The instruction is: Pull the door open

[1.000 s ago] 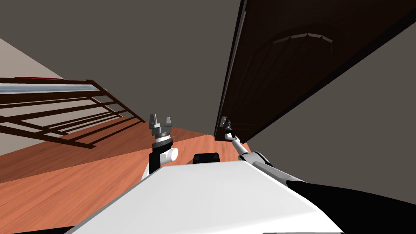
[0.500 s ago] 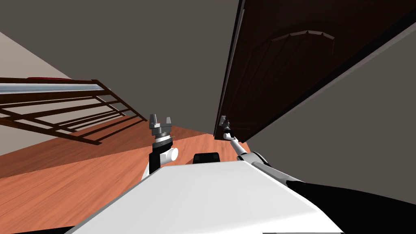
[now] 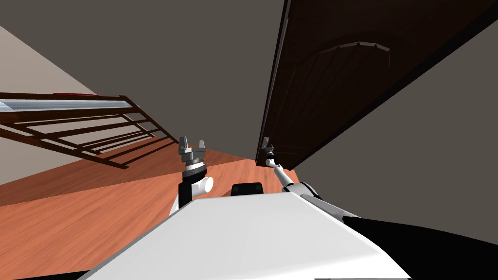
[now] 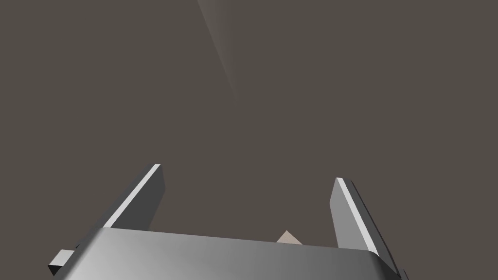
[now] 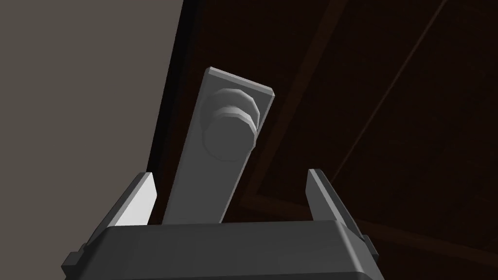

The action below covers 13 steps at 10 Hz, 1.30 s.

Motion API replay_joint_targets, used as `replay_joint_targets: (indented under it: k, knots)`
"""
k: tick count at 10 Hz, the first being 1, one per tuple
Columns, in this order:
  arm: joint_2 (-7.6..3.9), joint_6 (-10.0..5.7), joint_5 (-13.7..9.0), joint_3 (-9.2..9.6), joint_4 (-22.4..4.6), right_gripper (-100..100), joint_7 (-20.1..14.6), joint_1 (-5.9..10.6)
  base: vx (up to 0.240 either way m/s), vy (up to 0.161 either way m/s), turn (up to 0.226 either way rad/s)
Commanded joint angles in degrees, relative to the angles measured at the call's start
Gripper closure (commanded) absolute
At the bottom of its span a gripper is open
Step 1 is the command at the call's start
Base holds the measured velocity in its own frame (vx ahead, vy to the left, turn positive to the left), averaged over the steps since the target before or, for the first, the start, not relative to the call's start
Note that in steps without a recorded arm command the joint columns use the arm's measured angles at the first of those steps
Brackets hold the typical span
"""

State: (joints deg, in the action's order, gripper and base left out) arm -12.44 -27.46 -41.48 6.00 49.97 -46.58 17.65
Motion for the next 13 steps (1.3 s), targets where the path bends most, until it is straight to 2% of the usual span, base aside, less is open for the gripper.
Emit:
replay_joint_targets:
  k: [1,6,8,9,10,13]
  knots:
    - [0.34,0.18,-0.84,0.09,0.45,-100,-1.79,-0.20,-0.077,-0.036,0.018]
    - [2.18,1.04,-5.84,0.69,2.28,-100,-9.04,-0.53,-0.079,-0.033,0.031]
    - [2.63,1.25,-7.05,0.84,2.72,-100,-10.80,-0.61,-0.065,-0.033,0.021]
    - [2.52,1.15,-6.62,0.80,2.57,-100,-10.06,-0.60,-0.024,-0.016,0.006]
    - [0.45,0.93,-7.05,0.45,2.32,-100,-12.03,-1.26,0.112,0.027,0.131]
    - [-1.99,0.66,-7.47,0.02,2.02,-100,-14.04,-2.03,0.161,0.044,0.129]
